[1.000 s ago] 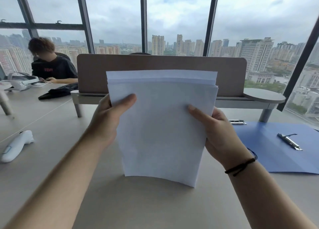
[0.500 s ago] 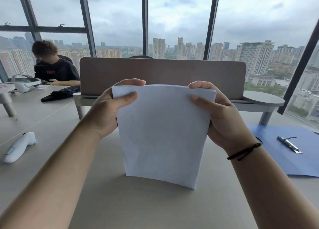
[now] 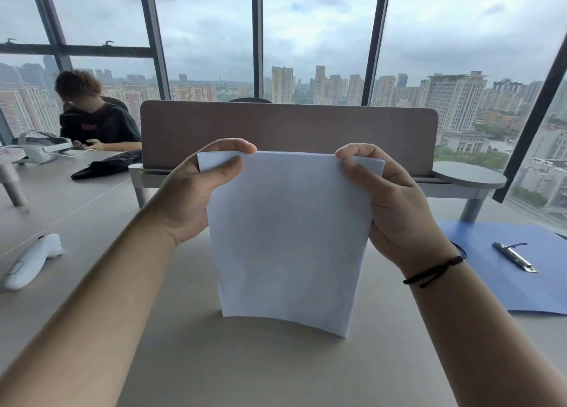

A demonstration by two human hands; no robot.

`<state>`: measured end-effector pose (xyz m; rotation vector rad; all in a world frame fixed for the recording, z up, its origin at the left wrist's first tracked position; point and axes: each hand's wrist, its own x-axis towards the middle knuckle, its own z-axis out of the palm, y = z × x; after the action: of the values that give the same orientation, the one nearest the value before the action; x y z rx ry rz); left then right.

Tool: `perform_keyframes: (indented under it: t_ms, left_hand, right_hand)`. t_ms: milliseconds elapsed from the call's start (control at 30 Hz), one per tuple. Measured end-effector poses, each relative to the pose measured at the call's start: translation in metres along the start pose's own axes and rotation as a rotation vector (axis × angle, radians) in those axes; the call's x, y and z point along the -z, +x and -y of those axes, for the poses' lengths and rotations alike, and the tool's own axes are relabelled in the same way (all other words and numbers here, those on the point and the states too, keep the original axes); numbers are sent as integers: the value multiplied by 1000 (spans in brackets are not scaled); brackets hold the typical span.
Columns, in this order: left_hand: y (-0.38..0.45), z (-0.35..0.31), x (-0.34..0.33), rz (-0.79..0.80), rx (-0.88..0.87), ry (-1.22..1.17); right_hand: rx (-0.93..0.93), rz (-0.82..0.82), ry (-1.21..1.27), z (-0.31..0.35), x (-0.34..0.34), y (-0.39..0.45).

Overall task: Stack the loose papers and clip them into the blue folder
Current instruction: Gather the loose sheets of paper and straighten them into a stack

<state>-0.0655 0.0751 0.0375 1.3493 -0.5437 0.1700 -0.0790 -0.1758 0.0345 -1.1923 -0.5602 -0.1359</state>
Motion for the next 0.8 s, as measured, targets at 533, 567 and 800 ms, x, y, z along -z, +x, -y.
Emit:
perform_keyframes:
  t_ms: [533, 567, 800]
  left_hand:
    - [-47, 83, 13, -99, 259, -39]
    - [-52, 91, 13, -104, 277, -42]
    - [-51, 96, 9, -148, 184, -24]
  right_hand:
    - [-209, -194, -142, -71, 19, -45]
    - [-229, -204, -150, -77, 20, -49]
    - [-186, -232, -143, -81, 25, -52]
